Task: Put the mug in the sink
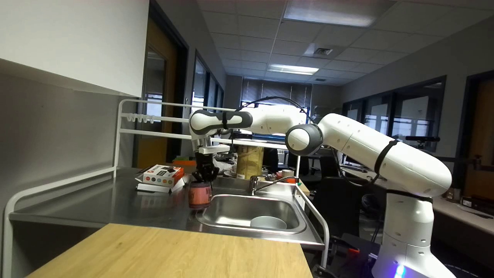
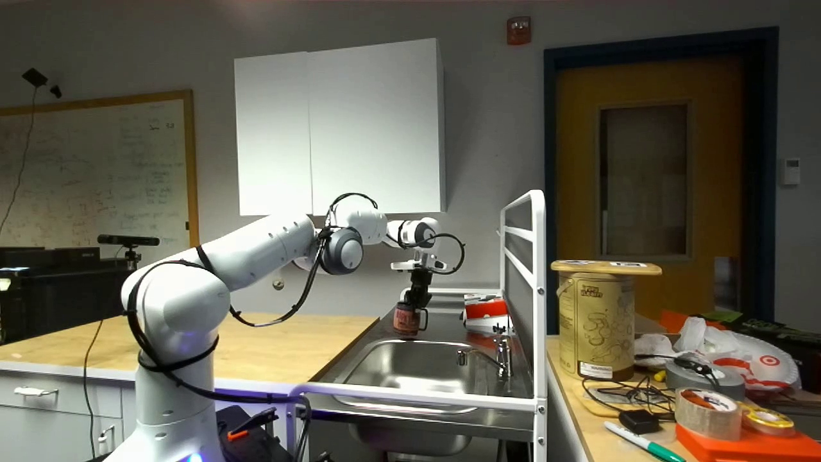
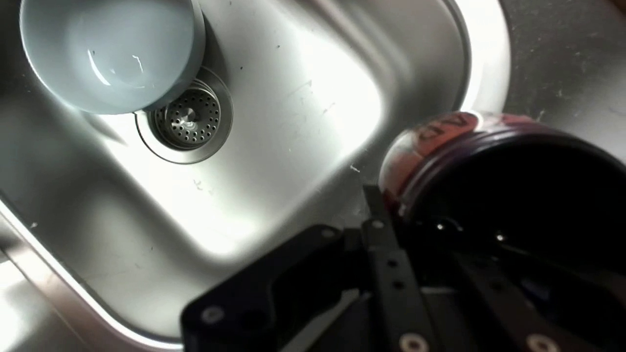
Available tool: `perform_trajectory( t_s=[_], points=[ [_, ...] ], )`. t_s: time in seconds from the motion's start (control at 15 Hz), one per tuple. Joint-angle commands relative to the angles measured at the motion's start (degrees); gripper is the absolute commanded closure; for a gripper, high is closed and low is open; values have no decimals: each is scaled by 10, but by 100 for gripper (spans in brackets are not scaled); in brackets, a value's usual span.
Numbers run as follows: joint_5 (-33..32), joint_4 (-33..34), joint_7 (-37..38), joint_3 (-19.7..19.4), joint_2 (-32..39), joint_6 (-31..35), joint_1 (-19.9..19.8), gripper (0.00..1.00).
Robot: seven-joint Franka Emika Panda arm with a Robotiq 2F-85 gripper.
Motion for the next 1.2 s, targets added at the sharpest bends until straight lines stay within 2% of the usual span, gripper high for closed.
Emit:
perform_trajectory(
  t_s=[0.0,0.2,0.8,1.13],
  points=[
    [-6,26,11,-7,-9,-18,2,95],
    [-10,33,28,-20,-20,-14,-14,95],
    [-4,32,92,-58,-41,-16,-107,95],
    [-5,24,120,-67,-34,-24,-130,95]
  ],
)
